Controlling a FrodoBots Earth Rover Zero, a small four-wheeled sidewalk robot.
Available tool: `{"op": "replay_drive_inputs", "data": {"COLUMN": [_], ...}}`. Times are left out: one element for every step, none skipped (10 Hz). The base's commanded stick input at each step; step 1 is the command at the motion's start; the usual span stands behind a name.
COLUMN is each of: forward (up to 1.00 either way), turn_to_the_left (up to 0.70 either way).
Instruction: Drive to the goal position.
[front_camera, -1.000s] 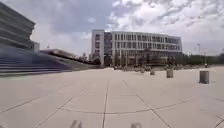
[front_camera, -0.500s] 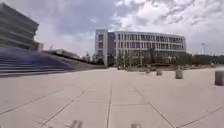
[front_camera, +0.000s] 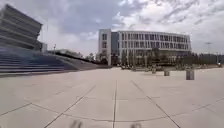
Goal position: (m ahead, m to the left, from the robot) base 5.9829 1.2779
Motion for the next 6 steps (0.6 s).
{"op": "replay_drive_inputs", "data": {"forward": [0.99, 0.99, 0.99, 0.99, 0.99, 0.99], "turn_to_the_left": [-0.36, -0.40, -0.40, -0.40, -0.27, -0.06]}}
